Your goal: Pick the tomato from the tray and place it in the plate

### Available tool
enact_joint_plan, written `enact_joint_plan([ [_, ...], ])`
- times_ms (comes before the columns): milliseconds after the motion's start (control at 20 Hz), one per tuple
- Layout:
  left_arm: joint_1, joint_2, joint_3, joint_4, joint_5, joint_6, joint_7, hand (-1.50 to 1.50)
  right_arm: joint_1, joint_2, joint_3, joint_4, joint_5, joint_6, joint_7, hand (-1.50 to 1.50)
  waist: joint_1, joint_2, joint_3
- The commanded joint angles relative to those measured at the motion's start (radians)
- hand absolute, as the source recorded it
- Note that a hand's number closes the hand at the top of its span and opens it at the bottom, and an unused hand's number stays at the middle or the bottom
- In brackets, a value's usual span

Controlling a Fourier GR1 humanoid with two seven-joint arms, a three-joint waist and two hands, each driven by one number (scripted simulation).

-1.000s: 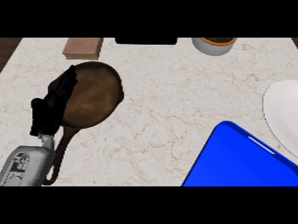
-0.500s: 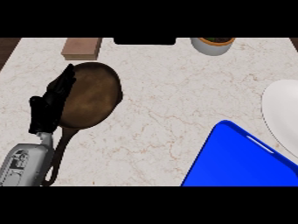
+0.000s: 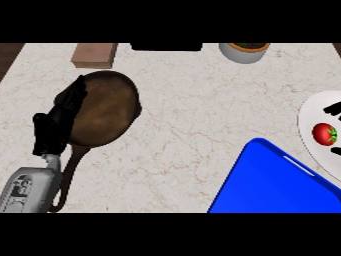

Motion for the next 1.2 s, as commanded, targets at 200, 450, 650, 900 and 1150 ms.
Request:
enact_joint_plan([
  [200, 0.027, 0.01, 0.003, -0.082, -0.006, -0.013, 0.055, 0.0, -0.096, 0.093, -0.043, 0.129, -0.045, 0.082, -0.041, -1.5, 0.002, -0.003, 0.0],
  [450, 0.007, -0.008, 0.017, 0.007, -0.018, 0.004, 0.007, 0.0, -0.12, 0.031, -0.192, 0.169, -0.208, 0.233, -0.074, -1.5, -0.017, -0.003, -0.001],
  [650, -0.017, -0.024, 0.014, 0.003, -0.018, 0.011, 0.004, 0.0, -0.114, -0.085, -0.293, 0.257, -0.299, 0.323, -0.051, -1.5, -0.01, 0.003, 0.001],
  [900, -0.036, -0.016, 0.032, 0.054, -0.022, 0.007, -0.024, 0.0, -0.069, -0.255, -0.369, 0.314, -0.367, 0.427, -0.045, -1.5, -0.013, 0.01, 0.003],
  [1150, -0.015, -0.008, 0.034, 0.053, -0.012, -0.016, -0.046, 0.0, -0.013, -0.321, -0.403, 0.342, -0.4, 0.47, -0.046, -1.5, 0.002, 0.014, 0.007],
])
